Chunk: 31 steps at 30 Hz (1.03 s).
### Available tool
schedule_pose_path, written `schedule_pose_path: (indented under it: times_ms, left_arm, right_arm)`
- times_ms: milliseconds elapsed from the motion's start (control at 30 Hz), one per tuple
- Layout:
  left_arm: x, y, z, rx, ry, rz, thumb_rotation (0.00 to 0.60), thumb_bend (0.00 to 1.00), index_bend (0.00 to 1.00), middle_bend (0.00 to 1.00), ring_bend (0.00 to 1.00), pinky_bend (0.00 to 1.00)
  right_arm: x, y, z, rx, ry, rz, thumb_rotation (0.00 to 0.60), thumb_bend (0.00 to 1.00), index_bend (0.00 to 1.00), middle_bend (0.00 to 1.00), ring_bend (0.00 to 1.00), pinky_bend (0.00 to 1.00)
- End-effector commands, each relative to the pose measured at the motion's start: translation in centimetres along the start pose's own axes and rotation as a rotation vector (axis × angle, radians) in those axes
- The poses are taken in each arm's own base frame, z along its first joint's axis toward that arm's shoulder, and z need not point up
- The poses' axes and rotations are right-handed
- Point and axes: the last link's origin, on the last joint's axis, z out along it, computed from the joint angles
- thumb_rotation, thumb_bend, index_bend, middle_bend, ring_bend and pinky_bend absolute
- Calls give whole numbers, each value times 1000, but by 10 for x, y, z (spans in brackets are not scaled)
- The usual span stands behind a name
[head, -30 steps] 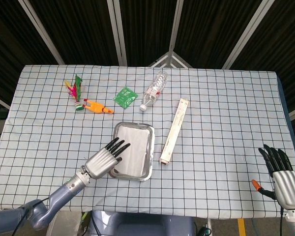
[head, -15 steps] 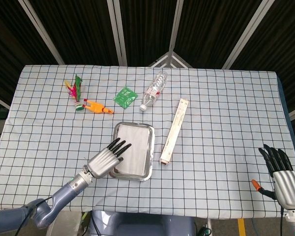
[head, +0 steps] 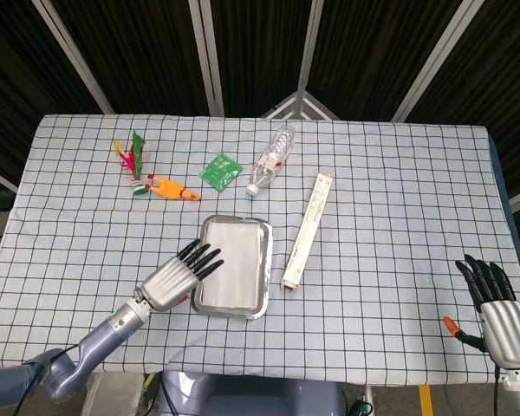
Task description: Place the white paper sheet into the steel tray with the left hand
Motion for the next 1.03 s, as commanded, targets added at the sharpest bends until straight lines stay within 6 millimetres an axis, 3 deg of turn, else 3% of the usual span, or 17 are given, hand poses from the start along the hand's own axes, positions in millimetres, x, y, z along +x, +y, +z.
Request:
schedule_pose_path:
  times_ms: [33, 333, 500, 600, 867, 1033]
  left_arm:
    - [1, -2, -5, 3, 0, -21, 600, 222, 21, 0, 0, 0]
    - [2, -13, -17, 47, -40, -74, 600, 201, 0, 0, 0, 0]
    - [7, -23, -40, 158, -28, -136, 600, 135, 0, 0, 0, 0]
    - [12, -30, -68, 276, -3, -167, 600, 50, 0, 0, 0, 0]
    - [21, -29, -161, 551, 36, -256, 600, 34, 0, 0, 0, 0]
    - [25, -27, -199, 622, 76, -253, 600, 34, 0, 0, 0, 0]
  right_arm:
    - [0, 0, 0, -1, 0, 0, 600, 291, 0, 0, 0, 0]
    - [0, 0, 0, -3, 0, -3, 600, 289, 0, 0, 0, 0]
    - [0, 1, 0, -4, 0, -3, 600, 290, 0, 0, 0, 0]
    - [0, 1, 0, -2, -2, -7, 600, 290, 0, 0, 0, 0]
    - [0, 0, 0, 10, 9, -37, 600, 290, 0, 0, 0, 0]
    - [-2, 0, 1, 8, 5, -42, 600, 289, 0, 0, 0, 0]
